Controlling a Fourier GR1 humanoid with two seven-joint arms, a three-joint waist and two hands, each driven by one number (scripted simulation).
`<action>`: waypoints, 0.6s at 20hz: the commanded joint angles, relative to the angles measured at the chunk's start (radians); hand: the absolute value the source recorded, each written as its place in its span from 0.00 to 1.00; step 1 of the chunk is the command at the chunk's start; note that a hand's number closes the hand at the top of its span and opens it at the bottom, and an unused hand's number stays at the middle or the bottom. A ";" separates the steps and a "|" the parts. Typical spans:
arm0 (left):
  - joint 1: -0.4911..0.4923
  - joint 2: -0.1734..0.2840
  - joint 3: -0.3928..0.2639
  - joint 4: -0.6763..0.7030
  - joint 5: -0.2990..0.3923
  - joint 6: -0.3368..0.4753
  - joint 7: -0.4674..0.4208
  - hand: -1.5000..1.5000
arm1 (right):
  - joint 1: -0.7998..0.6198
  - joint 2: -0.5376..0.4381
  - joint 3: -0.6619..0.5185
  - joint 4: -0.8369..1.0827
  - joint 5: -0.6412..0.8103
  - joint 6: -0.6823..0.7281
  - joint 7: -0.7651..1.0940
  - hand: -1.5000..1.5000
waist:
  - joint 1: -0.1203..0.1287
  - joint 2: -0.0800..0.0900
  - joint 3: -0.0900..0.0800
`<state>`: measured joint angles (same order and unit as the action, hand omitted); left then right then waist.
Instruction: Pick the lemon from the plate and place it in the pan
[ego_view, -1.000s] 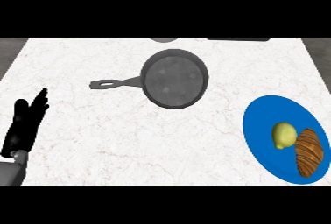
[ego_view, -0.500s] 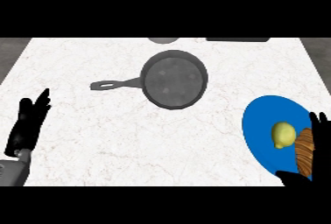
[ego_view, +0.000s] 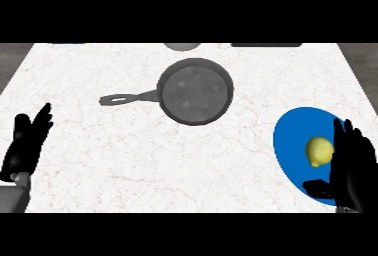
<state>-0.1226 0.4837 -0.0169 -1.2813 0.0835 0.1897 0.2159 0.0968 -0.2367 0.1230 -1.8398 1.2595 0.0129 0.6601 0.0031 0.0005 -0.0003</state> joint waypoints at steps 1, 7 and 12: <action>-0.015 -0.014 0.038 0.022 -0.023 -0.049 0.002 0.50 | 0.013 0.012 -0.008 -0.032 0.016 0.067 0.014 0.00 | -0.005 -0.001 0.000; -0.004 -0.061 0.077 0.017 -0.080 -0.057 -0.004 0.50 | -0.048 0.050 -0.019 0.093 0.039 0.012 -0.039 0.00 | -0.004 -0.001 0.000; 0.041 -0.084 0.087 -0.042 -0.109 -0.058 0.012 0.50 | -0.166 0.055 -0.081 0.214 0.028 0.005 -0.049 0.00 | 0.000 -0.001 0.000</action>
<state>-0.1133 0.4176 0.0526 -1.3066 -0.0043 0.1418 0.2369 0.0094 -0.1919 0.0742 -1.6960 1.2904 0.0103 0.6153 0.0010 -0.0003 0.0002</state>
